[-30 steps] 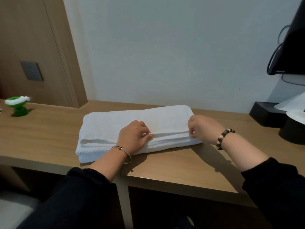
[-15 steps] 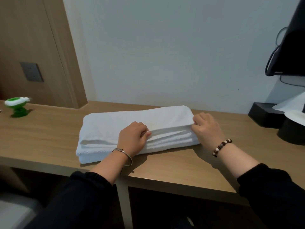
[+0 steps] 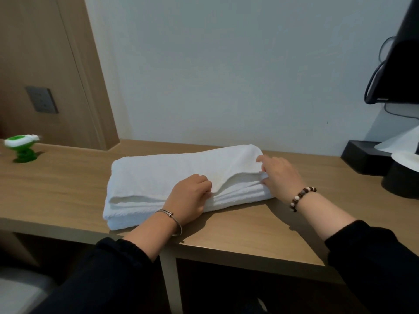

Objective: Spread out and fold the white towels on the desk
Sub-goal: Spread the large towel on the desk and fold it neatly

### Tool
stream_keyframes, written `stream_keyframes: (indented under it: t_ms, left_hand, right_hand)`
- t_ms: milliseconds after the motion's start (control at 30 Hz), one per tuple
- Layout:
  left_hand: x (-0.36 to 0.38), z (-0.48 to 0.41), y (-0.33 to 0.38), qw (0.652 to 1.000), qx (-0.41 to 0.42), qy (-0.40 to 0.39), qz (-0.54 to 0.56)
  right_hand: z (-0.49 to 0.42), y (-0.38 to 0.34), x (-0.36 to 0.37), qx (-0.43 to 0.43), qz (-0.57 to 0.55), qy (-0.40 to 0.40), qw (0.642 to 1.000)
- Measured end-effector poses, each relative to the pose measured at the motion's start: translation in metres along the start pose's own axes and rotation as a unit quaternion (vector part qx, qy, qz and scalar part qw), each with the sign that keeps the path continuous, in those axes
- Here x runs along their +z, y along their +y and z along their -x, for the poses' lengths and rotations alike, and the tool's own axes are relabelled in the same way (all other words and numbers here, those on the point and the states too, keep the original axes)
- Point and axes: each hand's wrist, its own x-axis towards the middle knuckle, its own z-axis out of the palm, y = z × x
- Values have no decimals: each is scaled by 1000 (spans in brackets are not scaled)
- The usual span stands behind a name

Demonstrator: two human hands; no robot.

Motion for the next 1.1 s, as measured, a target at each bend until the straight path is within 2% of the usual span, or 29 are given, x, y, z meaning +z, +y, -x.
stream_keyframes:
  t_ms: [67, 167, 233, 367, 500, 567, 667, 767, 833, 900, 933, 967, 1033, 1100]
  left_hand:
    - [2, 0, 0, 1000, -12, -6, 7]
    - [5, -1, -2, 999, -30, -11, 10]
    - [4, -1, -2, 999, -33, -9, 10]
    - [0, 1, -1, 1000, 5, -9, -5]
    - [-3, 3, 1, 999, 30, -11, -11]
    - [-3, 4, 1, 1000, 27, -16, 0]
    - [1, 5, 3, 1000, 16, -23, 5]
    - [2, 5, 4, 1000, 4, -26, 0]
    - [2, 4, 3, 1000, -1, -30, 1]
    - [2, 4, 3, 999, -3, -34, 3]
    - [2, 4, 3, 999, -3, -37, 1]
    - [2, 5, 2, 999, -1, -39, -3]
    - [2, 7, 0, 999, 9, -40, -11]
    - [-1, 9, -1, 998, 19, -55, -12]
  right_hand:
    - [-11, 1, 0, 0, 6, -59, 998]
    - [-19, 1, -7, -23, 34, -79, 996]
    - [-13, 7, -7, -5, 21, -51, 998]
    - [17, 9, 2, -18, -12, 65, 998]
    - [24, -3, 11, -15, 33, 98, 995]
    - [23, -7, 10, 1, 83, 74, 994]
    - [17, -18, -2, 30, 184, -79, 979]
    - [-6, -34, -26, 54, 197, -163, 965]
    - [-37, -47, -38, 92, 159, -140, 973]
    - [-65, -68, -34, 93, 90, -58, 990]
    - [-72, -80, -26, 94, 38, -42, 994]
    - [-73, -89, -13, 101, -9, -56, 993]
    - [-62, -98, 20, 125, -36, -136, 982]
    - [-50, -93, 44, 141, -35, -144, 979]
